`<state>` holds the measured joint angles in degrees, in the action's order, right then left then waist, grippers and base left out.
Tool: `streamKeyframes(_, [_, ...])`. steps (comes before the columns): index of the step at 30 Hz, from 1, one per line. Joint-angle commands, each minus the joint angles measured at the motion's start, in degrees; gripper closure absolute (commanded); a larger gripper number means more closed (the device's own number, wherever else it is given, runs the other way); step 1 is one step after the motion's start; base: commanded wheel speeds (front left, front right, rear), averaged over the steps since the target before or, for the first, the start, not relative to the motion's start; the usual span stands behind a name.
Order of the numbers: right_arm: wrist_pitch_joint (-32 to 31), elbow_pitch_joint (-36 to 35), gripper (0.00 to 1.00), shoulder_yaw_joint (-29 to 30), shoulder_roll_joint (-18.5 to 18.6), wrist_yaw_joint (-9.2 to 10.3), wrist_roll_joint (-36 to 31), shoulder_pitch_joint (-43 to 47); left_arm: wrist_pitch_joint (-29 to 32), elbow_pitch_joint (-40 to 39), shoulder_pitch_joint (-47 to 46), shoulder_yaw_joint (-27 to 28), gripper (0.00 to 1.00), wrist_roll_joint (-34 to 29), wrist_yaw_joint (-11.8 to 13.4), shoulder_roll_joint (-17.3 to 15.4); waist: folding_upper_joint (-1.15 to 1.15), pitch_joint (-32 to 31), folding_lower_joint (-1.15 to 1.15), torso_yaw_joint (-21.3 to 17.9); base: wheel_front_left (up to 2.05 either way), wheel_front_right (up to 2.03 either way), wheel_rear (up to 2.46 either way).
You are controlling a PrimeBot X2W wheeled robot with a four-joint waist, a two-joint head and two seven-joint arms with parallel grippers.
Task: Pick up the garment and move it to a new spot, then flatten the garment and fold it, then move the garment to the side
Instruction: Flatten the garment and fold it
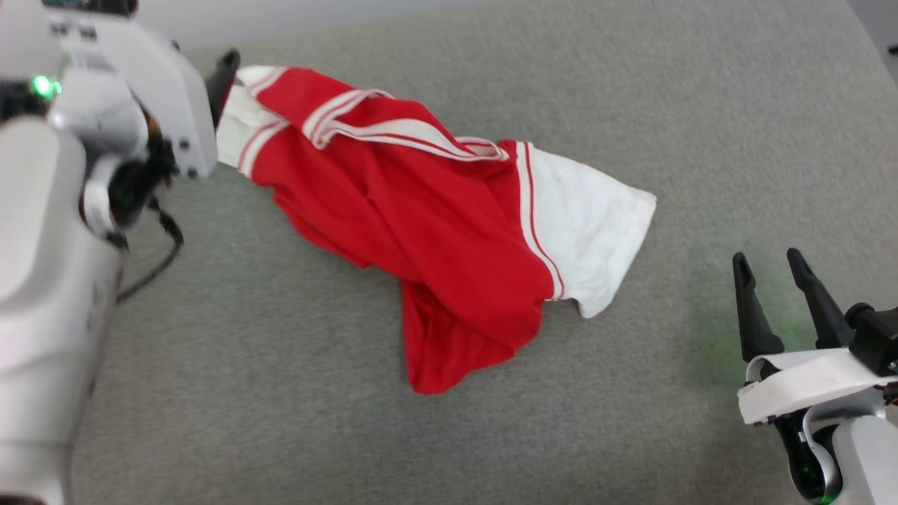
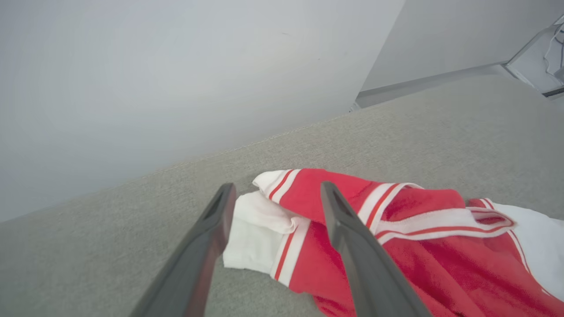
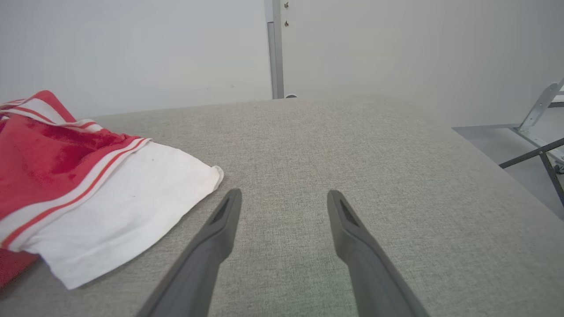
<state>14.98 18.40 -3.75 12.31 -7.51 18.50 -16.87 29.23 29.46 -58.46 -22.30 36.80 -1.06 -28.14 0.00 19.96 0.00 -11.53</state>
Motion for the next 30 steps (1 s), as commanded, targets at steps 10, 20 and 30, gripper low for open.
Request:
streamKeyframes(10, [-3.3, -0.3, 0.00, -2.5, 3.2, 0.04, 1.5, 3.0, -15.4, -12.3, 19.5, 4.2, 0.00, 2.9, 0.6, -0.6, 0.00, -10.7, 0.00, 9.1, 0.00, 0.00, 0.00])
streamKeyframes(20, [-8.8, -1.0, 0.00, -3.8, 4.9, 0.04, 3.1, 4.7, -33.5, -18.5, 35.9, 7.3, 0.00, 0.9, 0.9, -0.6, 0.00, -14.3, 0.00, 13.4, 0.00, 0.00, 0.00])
streamKeyframes(30, [-19.0, -1.3, 0.00, -7.7, 8.4, 0.04, 7.0, 3.4, -43.8, -19.9, 46.9, 12.0, 0.00, -0.1, 3.2, 1.6, 0.00, -15.1, 0.00, 16.2, 0.00, 0.00, 0.00])
